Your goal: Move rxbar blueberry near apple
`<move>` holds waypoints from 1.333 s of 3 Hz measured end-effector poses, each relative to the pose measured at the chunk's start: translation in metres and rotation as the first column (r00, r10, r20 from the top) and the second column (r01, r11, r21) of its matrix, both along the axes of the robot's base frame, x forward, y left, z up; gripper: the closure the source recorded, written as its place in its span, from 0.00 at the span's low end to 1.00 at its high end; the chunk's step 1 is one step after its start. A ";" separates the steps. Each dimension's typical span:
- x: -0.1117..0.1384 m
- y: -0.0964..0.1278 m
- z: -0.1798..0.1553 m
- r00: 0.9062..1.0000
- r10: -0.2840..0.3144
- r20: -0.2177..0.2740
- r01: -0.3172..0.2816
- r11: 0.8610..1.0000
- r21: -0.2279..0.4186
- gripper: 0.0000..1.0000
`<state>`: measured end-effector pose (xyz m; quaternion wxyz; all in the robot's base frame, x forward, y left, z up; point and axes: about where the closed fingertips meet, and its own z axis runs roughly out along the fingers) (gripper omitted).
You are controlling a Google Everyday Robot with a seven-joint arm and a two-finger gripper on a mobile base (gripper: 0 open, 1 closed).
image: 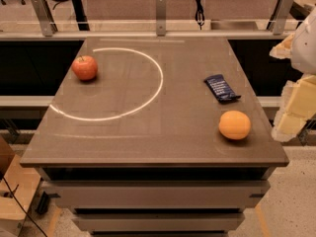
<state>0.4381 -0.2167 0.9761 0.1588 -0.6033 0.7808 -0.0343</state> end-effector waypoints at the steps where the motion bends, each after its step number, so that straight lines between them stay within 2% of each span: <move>1: 0.000 0.000 0.000 1.000 0.000 0.000 0.000 1.000 0.000 0.00; 2: 0.003 0.001 0.002 1.000 0.003 0.017 -0.004 1.000 0.028 0.00; 3: 0.024 -0.003 -0.001 0.998 0.026 0.049 -0.034 0.987 0.154 0.00; 4: 0.050 0.011 -0.003 0.995 0.059 0.085 -0.083 0.949 0.305 0.00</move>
Offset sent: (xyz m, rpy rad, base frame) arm 0.0070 0.0007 -0.0012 0.0632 -0.0144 0.0095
